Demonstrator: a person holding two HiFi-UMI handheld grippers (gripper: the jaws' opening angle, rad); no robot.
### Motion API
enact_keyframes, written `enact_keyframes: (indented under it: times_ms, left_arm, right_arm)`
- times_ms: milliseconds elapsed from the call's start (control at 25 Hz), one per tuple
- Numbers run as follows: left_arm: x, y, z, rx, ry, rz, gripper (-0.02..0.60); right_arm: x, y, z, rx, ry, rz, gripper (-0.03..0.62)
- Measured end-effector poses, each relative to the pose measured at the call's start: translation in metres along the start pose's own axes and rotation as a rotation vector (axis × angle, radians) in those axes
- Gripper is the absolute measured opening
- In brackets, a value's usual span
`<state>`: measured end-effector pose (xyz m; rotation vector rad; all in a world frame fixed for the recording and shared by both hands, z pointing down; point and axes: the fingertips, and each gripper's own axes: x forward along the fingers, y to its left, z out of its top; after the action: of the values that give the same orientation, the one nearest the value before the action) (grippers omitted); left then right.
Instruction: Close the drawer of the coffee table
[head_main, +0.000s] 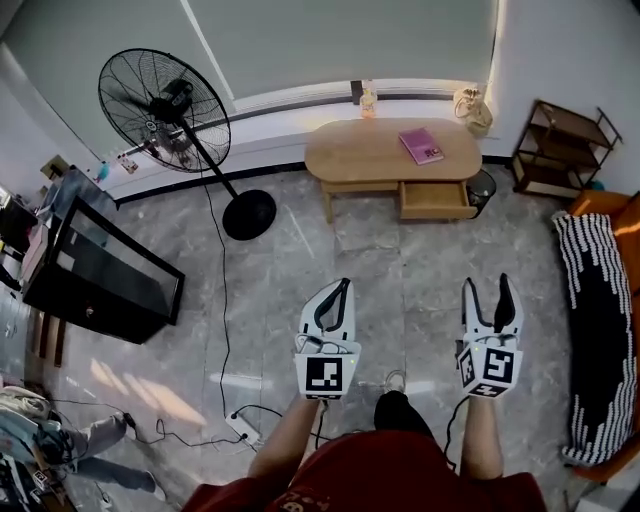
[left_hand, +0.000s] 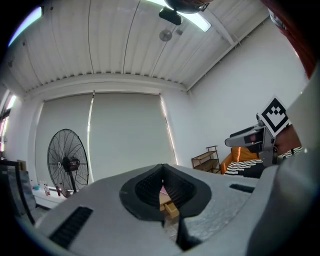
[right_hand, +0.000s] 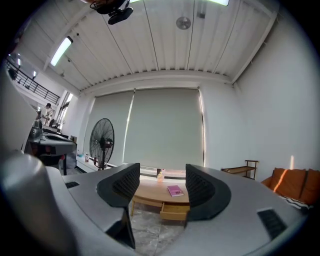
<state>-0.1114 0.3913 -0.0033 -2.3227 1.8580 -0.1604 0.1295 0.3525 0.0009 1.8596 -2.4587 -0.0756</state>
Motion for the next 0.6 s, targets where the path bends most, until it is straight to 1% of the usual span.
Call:
enact_keyframes:
  times_ms: [320,480,600]
  left_arm:
    - [0.105,-0.02,-0.01,-0.005,0.032,-0.02,0.008]
    - [0.157,-0.036,-0.004,0.014,-0.013,-0.034,0.008]
    - [0.192,-0.049,-0.004,0.023,-0.018,-0.047,0.008]
  right_arm:
    - [0.074,-0.065,-0.021,0.037,0.034,-0.023,0.263]
    - [0.105,-0.102,-0.03,0.053,0.047,-0.041,0.264]
    - [0.127,-0.128,-0.037,0.06,0.055,-0.049,0.264]
